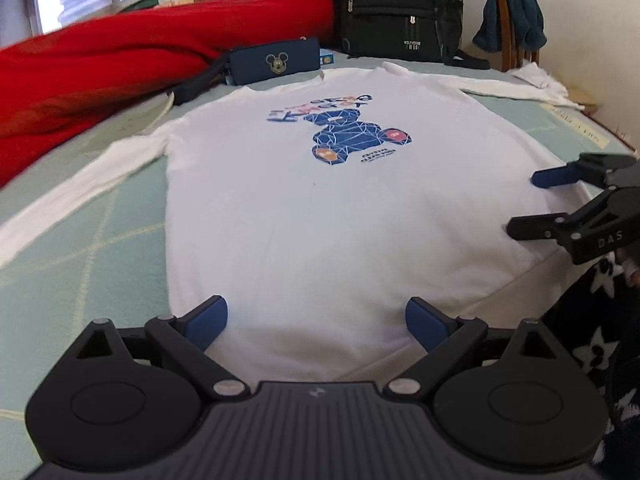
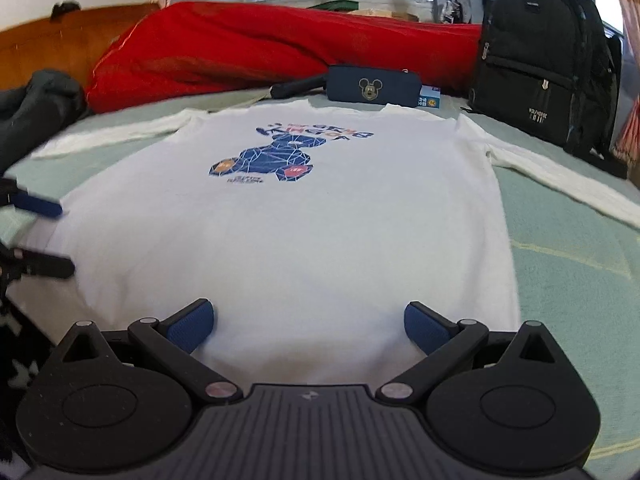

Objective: Fold clothes

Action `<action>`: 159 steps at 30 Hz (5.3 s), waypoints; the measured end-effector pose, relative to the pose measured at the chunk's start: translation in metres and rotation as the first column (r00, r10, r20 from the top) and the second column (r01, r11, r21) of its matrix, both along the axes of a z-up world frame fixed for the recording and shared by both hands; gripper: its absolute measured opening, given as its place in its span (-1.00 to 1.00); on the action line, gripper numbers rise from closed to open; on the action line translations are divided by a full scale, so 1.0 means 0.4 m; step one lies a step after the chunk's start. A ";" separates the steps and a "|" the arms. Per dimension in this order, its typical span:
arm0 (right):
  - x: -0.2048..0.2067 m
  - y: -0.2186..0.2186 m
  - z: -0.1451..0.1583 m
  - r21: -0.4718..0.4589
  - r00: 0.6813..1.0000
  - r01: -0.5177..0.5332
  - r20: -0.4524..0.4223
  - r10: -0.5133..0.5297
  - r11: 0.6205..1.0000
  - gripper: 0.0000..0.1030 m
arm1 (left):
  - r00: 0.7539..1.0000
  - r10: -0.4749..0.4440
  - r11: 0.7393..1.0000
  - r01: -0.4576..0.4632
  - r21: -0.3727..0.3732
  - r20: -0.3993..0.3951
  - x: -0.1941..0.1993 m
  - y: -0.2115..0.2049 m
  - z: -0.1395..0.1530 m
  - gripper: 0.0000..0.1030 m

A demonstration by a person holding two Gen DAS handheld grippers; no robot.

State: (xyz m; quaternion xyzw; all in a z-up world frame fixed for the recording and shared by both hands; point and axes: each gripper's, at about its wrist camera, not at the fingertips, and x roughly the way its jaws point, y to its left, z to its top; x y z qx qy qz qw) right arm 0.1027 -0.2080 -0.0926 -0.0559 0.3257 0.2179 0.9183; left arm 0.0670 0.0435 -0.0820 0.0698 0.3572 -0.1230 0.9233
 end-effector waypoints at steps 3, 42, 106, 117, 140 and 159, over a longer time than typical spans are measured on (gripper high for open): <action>-0.014 -0.015 0.031 0.017 0.999 0.035 -0.015 -0.035 0.999 1.00 | 1.000 0.001 1.000 -0.001 0.018 0.011 -0.001 -0.018 0.002 0.87; 0.196 -0.100 0.106 0.105 0.975 0.212 -0.097 -0.202 0.972 1.00 | 0.995 0.065 0.997 -0.061 -0.054 0.078 0.364 -0.032 0.105 0.91; 0.883 0.350 0.085 -0.104 0.977 -0.045 -0.210 0.023 0.994 1.00 | 0.985 0.092 0.979 -0.063 -0.194 0.145 0.308 0.162 0.129 0.91; 1.039 0.505 0.003 -0.113 0.983 0.095 -0.143 -0.111 0.989 1.00 | 0.982 0.152 0.964 -0.123 -0.236 0.112 0.325 0.217 0.122 0.92; 0.986 0.543 0.070 -0.055 1.000 0.027 0.003 -0.026 0.998 1.00 | 0.983 0.135 0.960 -0.099 -0.262 0.123 0.312 0.220 0.130 0.92; 0.971 0.870 -0.006 -0.136 0.974 -0.215 -0.104 0.202 0.967 1.00 | 0.974 0.195 0.963 -0.167 -0.213 0.116 0.304 0.258 0.137 0.92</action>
